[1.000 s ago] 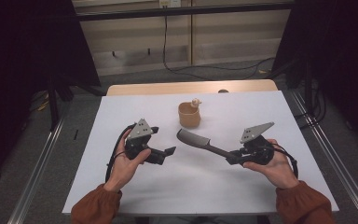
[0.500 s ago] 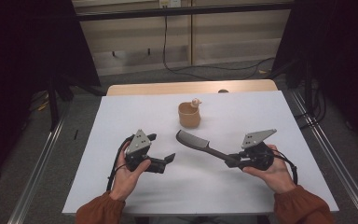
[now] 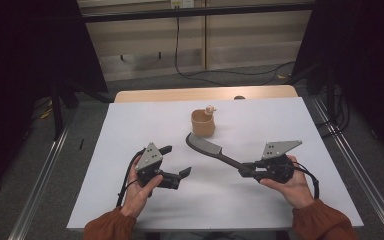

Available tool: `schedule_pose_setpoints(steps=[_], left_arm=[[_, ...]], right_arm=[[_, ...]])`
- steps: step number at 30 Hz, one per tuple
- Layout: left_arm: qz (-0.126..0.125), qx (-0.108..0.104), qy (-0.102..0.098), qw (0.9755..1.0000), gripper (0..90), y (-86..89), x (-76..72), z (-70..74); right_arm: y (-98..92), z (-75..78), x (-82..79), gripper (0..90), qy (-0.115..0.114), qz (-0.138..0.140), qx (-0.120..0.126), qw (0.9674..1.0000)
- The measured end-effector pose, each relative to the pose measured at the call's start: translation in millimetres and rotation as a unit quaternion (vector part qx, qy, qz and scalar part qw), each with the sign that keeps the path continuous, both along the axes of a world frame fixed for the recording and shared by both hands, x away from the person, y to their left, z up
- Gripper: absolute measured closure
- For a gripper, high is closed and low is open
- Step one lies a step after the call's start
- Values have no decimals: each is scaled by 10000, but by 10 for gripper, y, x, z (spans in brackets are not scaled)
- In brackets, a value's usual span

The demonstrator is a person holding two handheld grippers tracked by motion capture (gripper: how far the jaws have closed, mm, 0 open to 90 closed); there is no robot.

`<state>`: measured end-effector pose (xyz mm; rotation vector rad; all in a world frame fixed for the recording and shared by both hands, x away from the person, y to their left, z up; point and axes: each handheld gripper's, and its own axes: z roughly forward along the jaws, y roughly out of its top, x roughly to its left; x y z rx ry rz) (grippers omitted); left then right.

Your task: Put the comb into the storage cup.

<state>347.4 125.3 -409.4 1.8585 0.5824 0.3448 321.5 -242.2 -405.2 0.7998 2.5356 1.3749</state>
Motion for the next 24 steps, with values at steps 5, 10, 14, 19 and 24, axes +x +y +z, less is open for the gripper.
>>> schedule_pose_setpoints(steps=[5, 10, 14, 19, 24], left_arm=[[-30, 7, 104, 9999, 57, -24, -3, -20], [21, -159, 104, 9998, 54, -32, -13, -6], [11, -259, 124, 9996, 54, -68, -23, 4], [-307, -338, 95, 9989, 53, -133, -64, 20], [-555, -435, 69, 9975, 38, -224, -110, 38]], right_arm=[[-20, 18, -14, 727, -43, -83, 278, 9996], [-27, 38, -33, 727, -135, -207, 444, 9987], [-10, 40, -55, 727, -190, -190, 592, 9979], [5, 54, -86, 727, -298, -224, 776, 9963], [-16, 107, -99, 727, -420, -247, 979, 9940]])
